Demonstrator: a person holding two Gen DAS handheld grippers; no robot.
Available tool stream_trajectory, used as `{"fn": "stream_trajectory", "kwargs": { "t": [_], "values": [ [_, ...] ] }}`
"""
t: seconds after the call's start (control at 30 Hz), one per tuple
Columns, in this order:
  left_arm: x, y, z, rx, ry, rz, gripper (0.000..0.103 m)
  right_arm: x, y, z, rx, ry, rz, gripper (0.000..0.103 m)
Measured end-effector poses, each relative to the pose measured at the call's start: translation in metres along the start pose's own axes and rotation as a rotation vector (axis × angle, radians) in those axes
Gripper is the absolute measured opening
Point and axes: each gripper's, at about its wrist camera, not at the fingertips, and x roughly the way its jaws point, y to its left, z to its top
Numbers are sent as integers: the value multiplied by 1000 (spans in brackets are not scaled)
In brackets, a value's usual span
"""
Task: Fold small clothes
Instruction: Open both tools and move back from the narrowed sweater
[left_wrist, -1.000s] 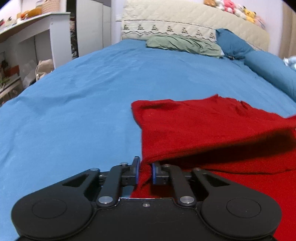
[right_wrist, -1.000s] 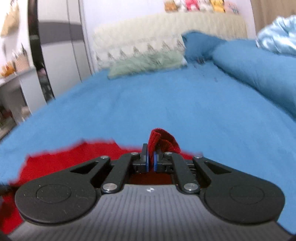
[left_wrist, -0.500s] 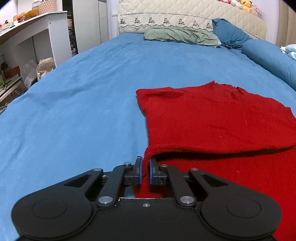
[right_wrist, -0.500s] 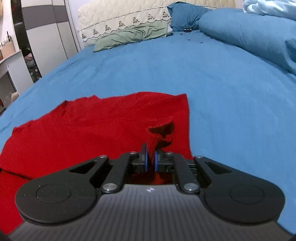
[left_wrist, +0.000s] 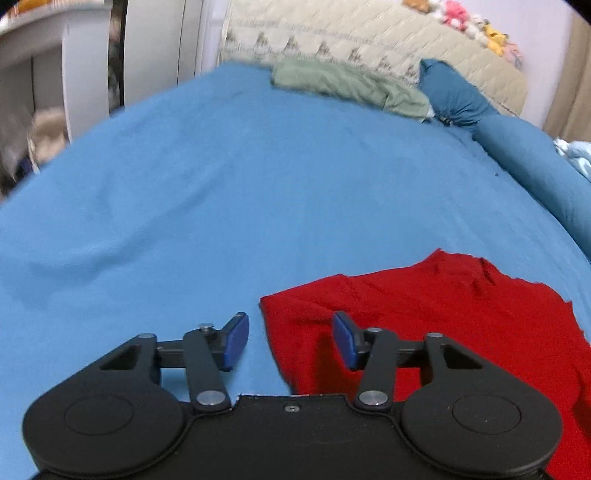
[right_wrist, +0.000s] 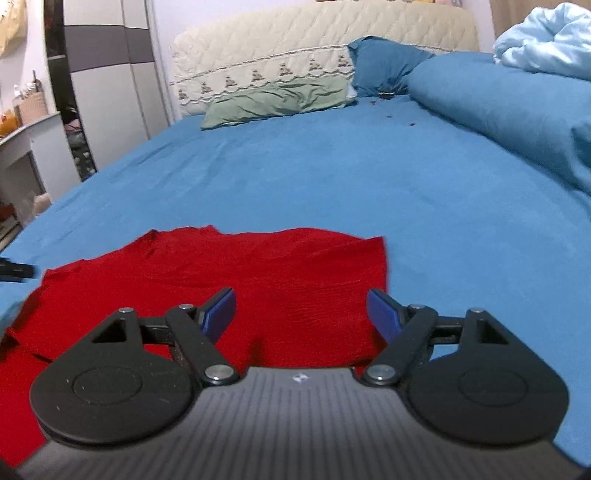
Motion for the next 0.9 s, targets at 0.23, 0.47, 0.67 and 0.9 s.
{"fn": "stream_trajectory", "kwargs": {
  "t": [0.23,0.47,0.67,0.9],
  "values": [
    [36,6,7,-25,-2,25,17,10,9,-11,-66,28,12,94],
    [-3,-6,-1,-15,-73,87,12,2,18,-10,-117,-5,28,94],
    [-56,-51,-57,125,-67,-39,41,2,28,-20,-166,7,66,94],
    [-38,-45,-90,97,-24,-33,41,14,13,-39,-105,76,62,94]
  ]
}}
